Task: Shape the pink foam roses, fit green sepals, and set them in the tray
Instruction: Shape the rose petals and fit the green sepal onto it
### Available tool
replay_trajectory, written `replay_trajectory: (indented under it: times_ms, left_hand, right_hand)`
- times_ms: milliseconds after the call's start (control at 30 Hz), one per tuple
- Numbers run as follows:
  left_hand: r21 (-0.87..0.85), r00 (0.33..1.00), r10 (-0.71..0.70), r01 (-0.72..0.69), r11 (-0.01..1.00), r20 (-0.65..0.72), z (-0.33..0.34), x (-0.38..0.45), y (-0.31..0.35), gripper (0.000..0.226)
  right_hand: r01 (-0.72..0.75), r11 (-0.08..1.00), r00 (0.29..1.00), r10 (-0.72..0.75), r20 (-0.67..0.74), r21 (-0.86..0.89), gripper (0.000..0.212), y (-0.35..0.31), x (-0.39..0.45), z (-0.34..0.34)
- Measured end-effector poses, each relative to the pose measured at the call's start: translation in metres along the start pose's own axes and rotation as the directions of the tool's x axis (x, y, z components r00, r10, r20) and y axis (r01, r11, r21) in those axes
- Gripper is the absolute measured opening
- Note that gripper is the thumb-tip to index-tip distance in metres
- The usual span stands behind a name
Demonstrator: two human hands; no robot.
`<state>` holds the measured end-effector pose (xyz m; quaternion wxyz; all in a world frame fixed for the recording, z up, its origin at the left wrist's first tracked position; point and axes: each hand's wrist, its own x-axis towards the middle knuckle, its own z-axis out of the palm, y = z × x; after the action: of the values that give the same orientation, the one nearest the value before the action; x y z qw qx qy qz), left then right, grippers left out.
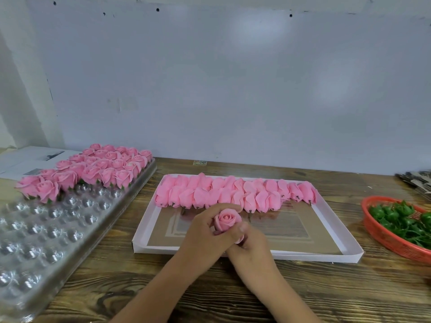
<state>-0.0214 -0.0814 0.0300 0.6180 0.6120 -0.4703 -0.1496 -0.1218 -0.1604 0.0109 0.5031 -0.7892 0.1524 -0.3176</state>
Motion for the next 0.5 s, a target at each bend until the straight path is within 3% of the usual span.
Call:
replay_trajectory:
  times_ms: [133, 267, 367, 500]
  left_hand:
    - [-0.022, 0.999, -0.043, 0.043, 0.999, 0.013, 0.0001, 0.0004, -0.0022, 0.042]
    - [0.028, 0.994, 0.039, -0.036, 0.999, -0.104, -0.0045, 0.0013, 0.0002, 0.050]
    - [0.048, 0.991, 0.061, -0.056, 0.997, -0.117, -0.0070, 0.0026, 0.0019, 0.043]
    - [0.138, 0.998, 0.024, -0.015, 0.990, -0.058, -0.0037, 0.0031, -0.0025, 0.024]
  right_hand:
    - [0.075, 0.997, 0.996, -0.076, -0.049, -0.012, 0.020, -0.0040, 0.0005, -0.0019]
    - [0.077, 0.991, 0.997, -0.076, 0.009, -0.113, 0.018, -0.0079, -0.0007, -0.0034]
    - [0.094, 0.978, 0.994, -0.081, 0.073, -0.189, 0.017, -0.0066, -0.0023, -0.0008]
    - [0.060, 0.979, 0.997, -0.049, 0.056, -0.197, 0.013, -0.0006, -0.0025, 0.0001]
